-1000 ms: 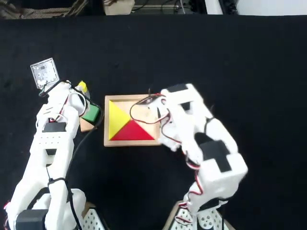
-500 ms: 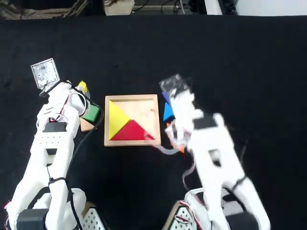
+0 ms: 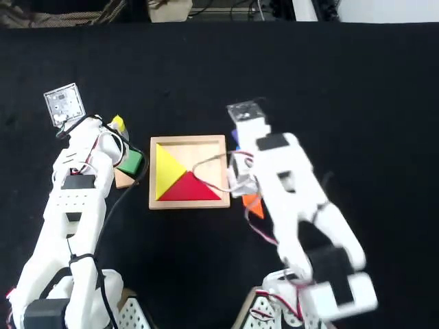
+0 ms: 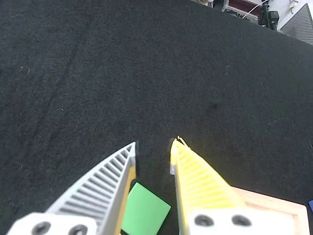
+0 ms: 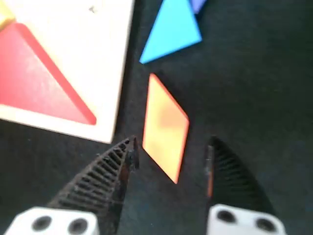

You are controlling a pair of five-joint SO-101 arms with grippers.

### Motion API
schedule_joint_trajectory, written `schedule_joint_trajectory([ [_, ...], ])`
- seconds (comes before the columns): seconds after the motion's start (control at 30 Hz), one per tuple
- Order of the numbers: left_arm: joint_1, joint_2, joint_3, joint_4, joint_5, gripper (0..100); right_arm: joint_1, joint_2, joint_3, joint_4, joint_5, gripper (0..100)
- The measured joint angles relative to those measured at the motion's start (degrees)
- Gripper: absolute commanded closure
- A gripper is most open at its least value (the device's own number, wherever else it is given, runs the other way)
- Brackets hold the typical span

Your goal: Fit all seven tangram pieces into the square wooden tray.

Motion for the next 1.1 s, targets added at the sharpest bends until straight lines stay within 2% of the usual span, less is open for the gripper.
schedule_joint_trajectory([
  [0.17, 0.0, 0.0, 0.0, 0.0, 0.0, 87, -1.4, 10.4, -5.2, 0.1, -2.1, 73.0],
  [0.33, 0.0, 0.0, 0.0, 0.0, 0.0, 87, -1.1, 12.7, -6.2, -0.2, -2.1, 73.2],
  [0.57, 0.0, 0.0, 0.0, 0.0, 0.0, 87, -0.7, 13.3, -6.2, -0.4, -2.1, 85.1],
  [0.87, 0.0, 0.0, 0.0, 0.0, 0.0, 87, 0.0, 13.2, -4.7, -4.4, -0.4, 86.5],
  [1.03, 0.0, 0.0, 0.0, 0.0, 0.0, 87, 0.2, 13.1, -4.5, -4.5, -0.4, 98.5],
  [1.1, 0.0, 0.0, 0.0, 0.0, 0.0, 87, 0.7, 12.9, -4.5, -4.3, -0.4, 98.1],
])
